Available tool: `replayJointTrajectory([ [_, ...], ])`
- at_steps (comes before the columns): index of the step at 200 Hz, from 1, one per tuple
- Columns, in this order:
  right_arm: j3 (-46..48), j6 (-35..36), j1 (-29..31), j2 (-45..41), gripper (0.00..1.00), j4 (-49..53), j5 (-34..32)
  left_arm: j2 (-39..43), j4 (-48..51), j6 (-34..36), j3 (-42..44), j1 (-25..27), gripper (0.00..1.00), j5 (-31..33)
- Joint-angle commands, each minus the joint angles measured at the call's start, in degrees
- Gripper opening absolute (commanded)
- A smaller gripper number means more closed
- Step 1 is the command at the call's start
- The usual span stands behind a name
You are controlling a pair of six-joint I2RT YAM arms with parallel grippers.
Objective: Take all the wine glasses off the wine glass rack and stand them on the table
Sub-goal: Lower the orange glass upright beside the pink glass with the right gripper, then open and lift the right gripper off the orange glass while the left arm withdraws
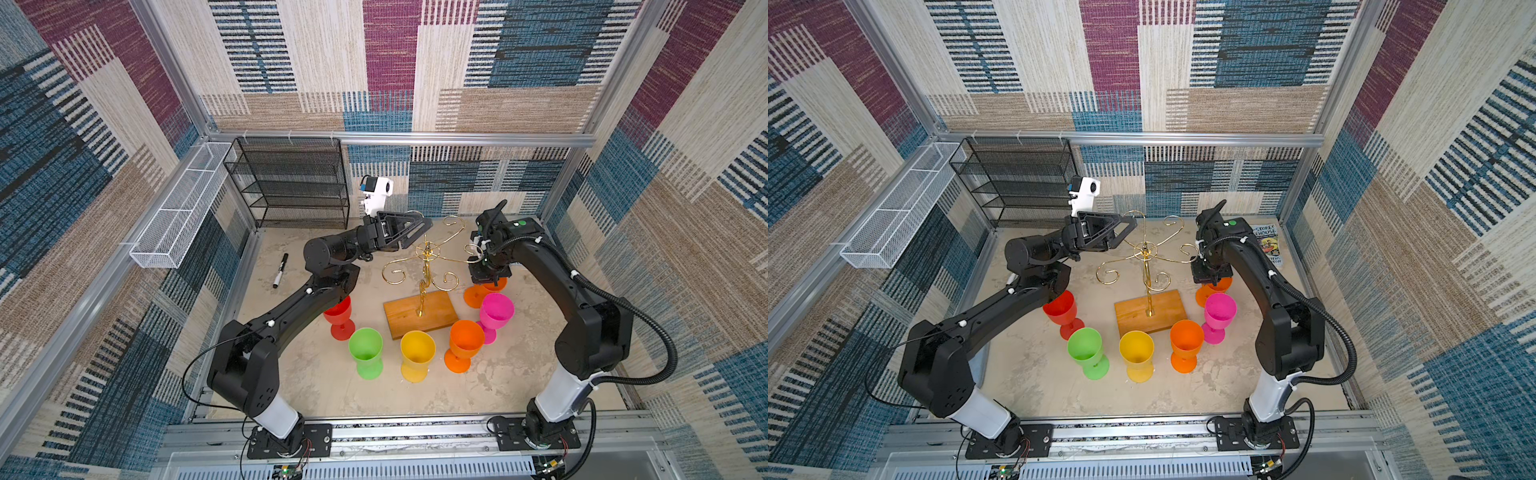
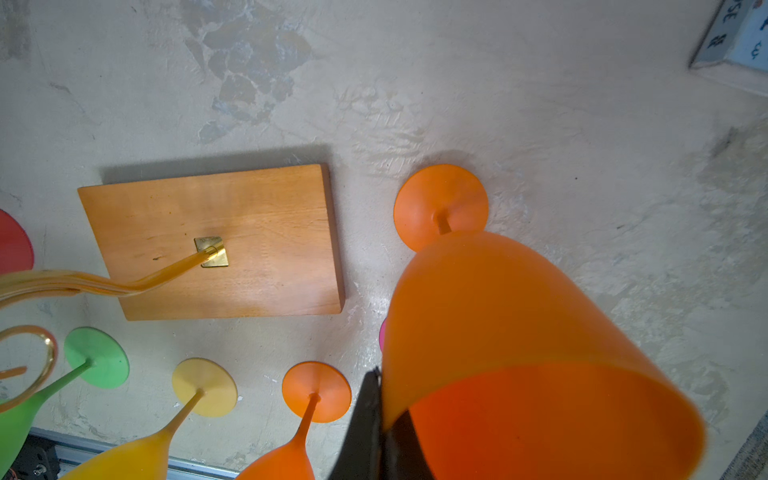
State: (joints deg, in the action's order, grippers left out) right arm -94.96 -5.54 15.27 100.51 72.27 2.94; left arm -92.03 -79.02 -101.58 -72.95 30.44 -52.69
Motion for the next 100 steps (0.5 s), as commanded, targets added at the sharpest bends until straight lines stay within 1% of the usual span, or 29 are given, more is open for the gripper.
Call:
replayJointTrajectory([
  [1,-0.18,-0.08,-0.06,0.57,0.03,-1.17,-1.86,-0.15,-1.75,1.74,-0.35,-0.03,0.57,-0.43],
  [18,-0.73,-0.04,-0.06,0.82,0.12,-1.5,-2.65,-0.37,-1.75,1.65,-0.43,-0.03,0.57,-0.4],
  [35,-1.36,0.14,-0.06,0.79,0.18,-1.76,-2.94,-0.65,-1.75,1.49,-0.69,-0.03,0.57,-0.36],
  [68,-2.33,0.27,-0.02,0.54,0.22,-2.19,-3.74,-1.25,-1.75,1.47,-1.23,-0.03,0.57,-0.47],
  [100,-3.62,0.37,-0.04,-2.14,0.24,-4.84,-2.77,-1.61,-1.75,1.34,-1.62,-0.03,0.58,-0.71],
])
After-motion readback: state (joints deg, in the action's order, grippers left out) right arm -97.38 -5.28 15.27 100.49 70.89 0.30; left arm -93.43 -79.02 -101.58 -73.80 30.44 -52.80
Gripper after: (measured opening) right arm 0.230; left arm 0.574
